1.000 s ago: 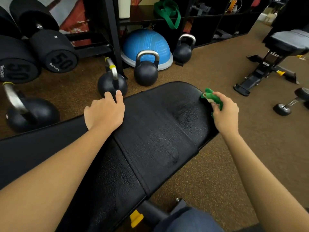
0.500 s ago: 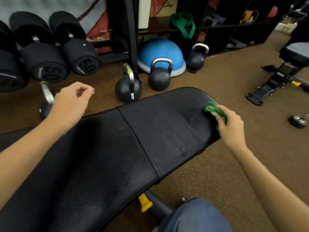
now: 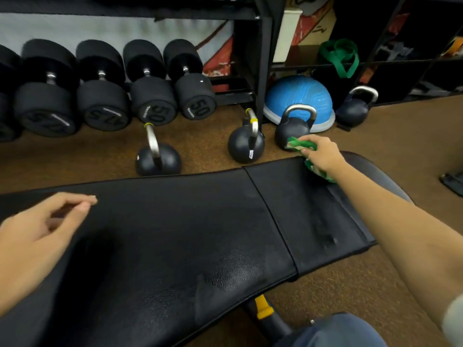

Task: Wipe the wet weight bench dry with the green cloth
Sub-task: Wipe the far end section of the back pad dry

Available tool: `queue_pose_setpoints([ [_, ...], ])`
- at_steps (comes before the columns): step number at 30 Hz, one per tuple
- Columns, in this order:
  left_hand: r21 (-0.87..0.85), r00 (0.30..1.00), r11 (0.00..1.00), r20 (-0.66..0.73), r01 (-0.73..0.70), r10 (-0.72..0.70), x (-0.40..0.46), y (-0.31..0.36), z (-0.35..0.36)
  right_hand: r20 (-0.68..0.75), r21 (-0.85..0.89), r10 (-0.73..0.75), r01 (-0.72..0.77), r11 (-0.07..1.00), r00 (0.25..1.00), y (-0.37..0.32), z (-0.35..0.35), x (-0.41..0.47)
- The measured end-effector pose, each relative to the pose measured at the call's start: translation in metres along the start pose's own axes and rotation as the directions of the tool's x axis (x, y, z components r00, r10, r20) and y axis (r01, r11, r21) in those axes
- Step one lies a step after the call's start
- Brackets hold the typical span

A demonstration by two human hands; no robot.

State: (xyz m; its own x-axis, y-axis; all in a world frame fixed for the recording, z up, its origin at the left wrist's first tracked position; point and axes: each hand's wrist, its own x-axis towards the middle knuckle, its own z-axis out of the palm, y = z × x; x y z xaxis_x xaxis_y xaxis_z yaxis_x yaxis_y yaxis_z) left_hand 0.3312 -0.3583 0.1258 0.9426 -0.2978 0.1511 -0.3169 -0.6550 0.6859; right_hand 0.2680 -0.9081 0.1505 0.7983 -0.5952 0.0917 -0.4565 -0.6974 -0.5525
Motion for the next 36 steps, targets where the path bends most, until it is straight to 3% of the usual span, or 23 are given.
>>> queue_pose_setpoints([
  [6,-0.104,0.999,0.994,-0.037,0.023,-0.027,-0.048,0.055,0.004,0.096,-0.028,-0.135,0.138,0.99,0.986,-0.056,0.03,-0.028],
  [11,-0.109,0.999,0.994,0.035,-0.006,0.01,-0.086,0.086,0.017,0.088,0.071,-0.334,0.329,0.942,0.938,-0.092,0.061,-0.075],
  [20,-0.102,0.996,0.991,-0.001,-0.085,0.086,-0.134,0.089,0.017,0.183,0.166,-0.486,0.461,0.872,0.854,-0.098,0.056,-0.187],
  [24,-0.095,0.995,0.992,-0.056,-0.088,0.082,-0.151,0.081,0.008,0.132,0.244,-0.578,0.539,0.806,0.805,-0.113,0.067,-0.265],
  [27,-0.083,0.991,0.992,-0.103,-0.099,0.09,-0.163,0.078,0.004,0.144,0.367,-0.621,0.541,0.757,0.771,-0.137,0.077,-0.323],
  [30,-0.062,0.982,0.994,-0.17,-0.094,0.082,-0.176,0.076,-0.001,0.288,0.502,-0.611,0.428,0.752,0.737,-0.155,0.076,-0.35],
  [32,-0.053,0.971,0.994,-0.228,-0.092,0.077,-0.184,0.072,-0.006,0.243,0.529,-0.556,0.373,0.763,0.795,-0.153,0.067,-0.344],
  [34,-0.051,0.954,0.996,-0.293,-0.076,0.058,-0.191,0.065,-0.011,0.047,0.48,-0.403,0.333,0.812,0.914,-0.133,0.055,-0.323],
  [36,-0.057,0.94,0.998,-0.341,-0.03,0.009,-0.198,0.056,-0.015,-0.112,0.368,-0.207,0.234,0.9,0.972,-0.102,0.045,-0.299],
])
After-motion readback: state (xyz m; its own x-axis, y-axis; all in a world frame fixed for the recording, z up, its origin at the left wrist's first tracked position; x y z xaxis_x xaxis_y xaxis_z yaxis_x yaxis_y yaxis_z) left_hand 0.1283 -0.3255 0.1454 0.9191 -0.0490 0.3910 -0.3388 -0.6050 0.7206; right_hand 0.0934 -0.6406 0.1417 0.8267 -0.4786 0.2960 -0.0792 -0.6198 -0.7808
